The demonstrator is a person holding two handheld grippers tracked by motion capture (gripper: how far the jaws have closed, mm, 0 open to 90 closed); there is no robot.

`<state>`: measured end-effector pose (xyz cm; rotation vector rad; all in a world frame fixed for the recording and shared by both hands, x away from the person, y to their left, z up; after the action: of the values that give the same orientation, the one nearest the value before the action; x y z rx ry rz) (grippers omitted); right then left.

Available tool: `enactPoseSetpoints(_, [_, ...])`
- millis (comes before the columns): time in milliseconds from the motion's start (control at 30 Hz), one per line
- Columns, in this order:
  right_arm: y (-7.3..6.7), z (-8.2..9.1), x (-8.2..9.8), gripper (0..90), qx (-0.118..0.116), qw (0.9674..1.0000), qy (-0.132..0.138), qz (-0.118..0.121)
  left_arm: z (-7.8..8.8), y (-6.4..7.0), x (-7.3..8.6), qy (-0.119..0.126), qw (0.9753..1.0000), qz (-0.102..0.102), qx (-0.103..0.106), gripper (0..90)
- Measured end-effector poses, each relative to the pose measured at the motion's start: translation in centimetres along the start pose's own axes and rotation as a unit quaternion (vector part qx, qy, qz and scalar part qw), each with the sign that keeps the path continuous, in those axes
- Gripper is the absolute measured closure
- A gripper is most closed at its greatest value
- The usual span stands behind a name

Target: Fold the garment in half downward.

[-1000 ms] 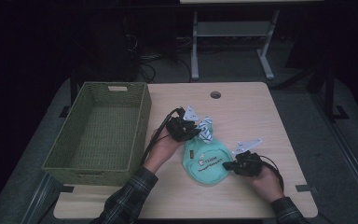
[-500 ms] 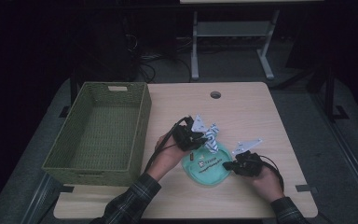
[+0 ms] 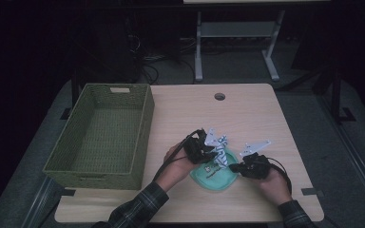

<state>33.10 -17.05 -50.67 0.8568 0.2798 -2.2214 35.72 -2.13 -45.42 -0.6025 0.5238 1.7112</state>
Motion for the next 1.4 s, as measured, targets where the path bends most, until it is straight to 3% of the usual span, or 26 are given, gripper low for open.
enactPoseSetpoints(167, [0.4,0.4,0.0,89.7,0.001,0.9999,0.006,-0.010,-0.1,0.4,-0.2,0.007,0.9999,0.001,0.014,64.8])
enactPoseSetpoints(333, [0.5,0.4,0.1,89.7,0.002,1.0000,0.007,-0.005,0.9,0.5,-0.6,0.027,0.9993,0.009,0.022,54.8])
enactPoseSetpoints(567, [0.4,0.5,0.0,89.7,0.001,0.9999,0.007,-0.009,2.0,-0.9,-0.3,0.044,0.9983,0.035,0.012,54.4])
enactPoseSetpoints(733, [0.2,0.3,0.0,89.7,-0.001,1.0000,0.006,-0.004,1.3,-2.5,-0.2,0.043,0.9972,0.059,0.015,55.1])
enactPoseSetpoints(867, [0.0,0.1,0.0,89.7,-0.002,1.0000,0.001,0.001,0.4,-2.9,-0.6,0.042,0.9968,0.064,0.025,53.6])
enactPoseSetpoints(967, [-0.1,0.1,0.1,89.7,-0.002,1.0000,-0.001,0.001,-0.4,-2.7,-0.7,0.041,0.9953,0.080,0.037,52.7])
enactPoseSetpoints(1000, [0.0,0.1,0.1,89.7,-0.002,1.0000,-0.001,0.002,-0.6,-2.7,-0.6,0.030,0.9956,0.079,0.039,52.8])
enactPoseSetpoints(1133, [0.0,0.0,0.2,89.7,-0.001,1.0000,0.000,0.005,-1.2,-2.7,-0.1,0.018,0.9945,0.090,0.049,55.6])
enactPoseSetpoints(1233, [0.0,0.0,0.2,89.7,-0.002,1.0000,-0.002,0.004,-1.4,-2.6,0.0,0.022,0.9929,0.099,0.062,60.0])
enactPoseSetpoints(1400, [-0.1,-0.1,0.3,89.7,0.001,0.9999,-0.008,0.006,-1.5,-2.5,0.3,0.012,0.9920,0.098,0.078,83.1])
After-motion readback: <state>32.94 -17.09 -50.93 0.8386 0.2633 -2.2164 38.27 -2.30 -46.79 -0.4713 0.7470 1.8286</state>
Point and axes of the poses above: each handheld gripper's, and its own axes: z roughly backward along the jaws, x roughly out of its underside, y roughly to its right, the point moved 6 cm from there along -z, roughly forward along the jaws, and after that the axes turned 13 degrees about x, right-handed, at the moved point
